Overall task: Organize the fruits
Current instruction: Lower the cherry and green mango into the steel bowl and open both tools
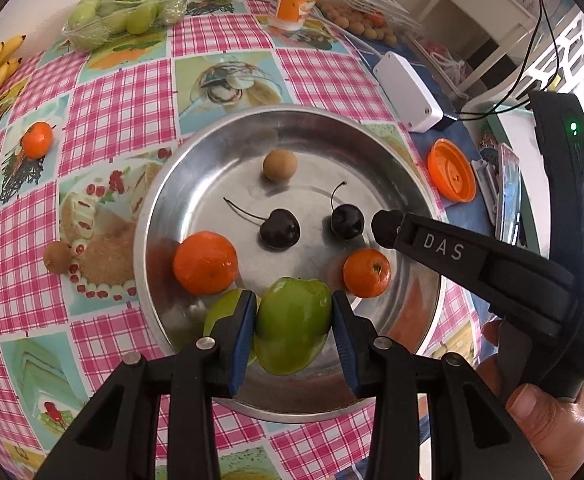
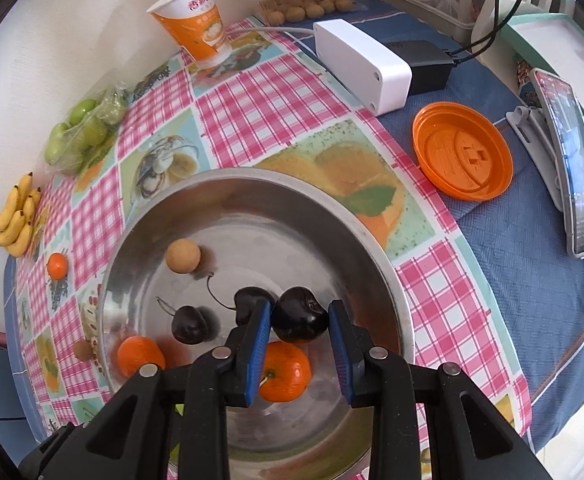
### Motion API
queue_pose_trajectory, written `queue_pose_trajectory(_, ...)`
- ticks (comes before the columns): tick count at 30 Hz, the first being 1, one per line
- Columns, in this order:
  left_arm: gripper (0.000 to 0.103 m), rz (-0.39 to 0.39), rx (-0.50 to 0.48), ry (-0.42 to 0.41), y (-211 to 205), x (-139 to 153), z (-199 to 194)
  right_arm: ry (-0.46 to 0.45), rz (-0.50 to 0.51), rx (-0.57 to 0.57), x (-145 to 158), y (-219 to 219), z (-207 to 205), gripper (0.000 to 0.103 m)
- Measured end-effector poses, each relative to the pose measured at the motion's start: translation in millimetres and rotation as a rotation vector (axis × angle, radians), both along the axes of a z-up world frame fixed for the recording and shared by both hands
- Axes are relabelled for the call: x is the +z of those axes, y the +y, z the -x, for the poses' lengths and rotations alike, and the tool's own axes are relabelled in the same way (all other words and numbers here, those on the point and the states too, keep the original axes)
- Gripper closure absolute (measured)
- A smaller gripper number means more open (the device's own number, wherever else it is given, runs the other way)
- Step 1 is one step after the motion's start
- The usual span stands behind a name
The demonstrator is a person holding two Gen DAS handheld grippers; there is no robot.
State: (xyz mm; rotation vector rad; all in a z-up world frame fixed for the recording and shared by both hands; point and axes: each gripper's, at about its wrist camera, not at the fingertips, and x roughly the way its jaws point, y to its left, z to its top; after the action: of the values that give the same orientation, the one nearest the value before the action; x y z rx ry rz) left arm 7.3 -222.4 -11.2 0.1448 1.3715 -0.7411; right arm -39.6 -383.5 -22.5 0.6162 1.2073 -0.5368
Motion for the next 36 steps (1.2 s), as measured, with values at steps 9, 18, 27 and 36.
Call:
queue_pose_trajectory(9,0.064,-0.009,-0.032,-0.005,-8,-5,4,0.014,0.001,-0.006,-6,0,-3,0.071)
queue_pose_trajectory(18,0.064,-0.006,-0.016,-0.013,-5,-3,2,0.017,0.0,-0.012,-7,1,-4,0.07)
queue_pose_trajectory(27,0.064,-0.009,0.065,-0.027,12,3,-11,-0.002,0.002,-0.007,-3,2,-5,0.049)
queue_pose_trajectory(36,0.063,-0.034,0.233,-0.068,43,13,-37,-0.046,0.025,0.023,9,10,-10,0.044)
